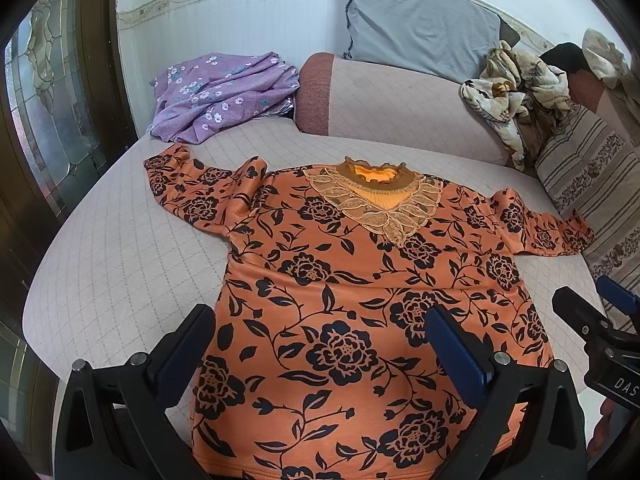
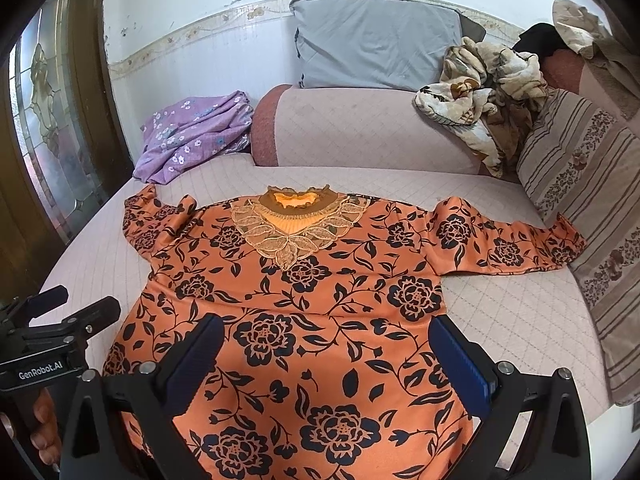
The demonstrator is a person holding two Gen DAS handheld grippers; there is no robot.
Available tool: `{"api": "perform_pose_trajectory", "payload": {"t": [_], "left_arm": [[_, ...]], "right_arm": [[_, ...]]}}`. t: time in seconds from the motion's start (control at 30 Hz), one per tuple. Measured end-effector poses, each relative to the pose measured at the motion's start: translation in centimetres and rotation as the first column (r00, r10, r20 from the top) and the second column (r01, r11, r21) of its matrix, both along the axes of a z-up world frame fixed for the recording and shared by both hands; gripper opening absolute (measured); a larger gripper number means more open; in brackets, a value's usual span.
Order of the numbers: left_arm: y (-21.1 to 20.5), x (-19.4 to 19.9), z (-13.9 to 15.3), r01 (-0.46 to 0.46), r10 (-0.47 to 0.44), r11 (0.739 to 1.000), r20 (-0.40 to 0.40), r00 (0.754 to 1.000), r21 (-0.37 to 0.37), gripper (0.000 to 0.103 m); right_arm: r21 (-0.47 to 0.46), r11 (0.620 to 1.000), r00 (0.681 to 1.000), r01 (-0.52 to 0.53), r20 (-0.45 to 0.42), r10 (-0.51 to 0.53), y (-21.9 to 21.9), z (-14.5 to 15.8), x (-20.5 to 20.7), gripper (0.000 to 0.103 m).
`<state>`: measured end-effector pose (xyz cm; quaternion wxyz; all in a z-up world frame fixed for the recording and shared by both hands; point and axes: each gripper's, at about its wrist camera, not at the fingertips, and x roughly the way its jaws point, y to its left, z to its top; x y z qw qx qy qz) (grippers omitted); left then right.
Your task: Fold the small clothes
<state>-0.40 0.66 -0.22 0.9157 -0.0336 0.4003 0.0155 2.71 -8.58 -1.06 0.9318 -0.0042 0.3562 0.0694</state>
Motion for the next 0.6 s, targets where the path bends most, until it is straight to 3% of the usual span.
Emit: {"api": "perform_pose_trajectory", "payload": {"t": [0.6], "left_arm": [[-0.09, -0.03, 0.02, -0.002, 0.001, 1.000, 0.002, 1.000, 0.006, 0.103]], "right_arm": [[-0.002, 1.000, 1.000, -0.006, -0.007, 0.006, 0.04, -0.08, -0.06, 0.103]]}}
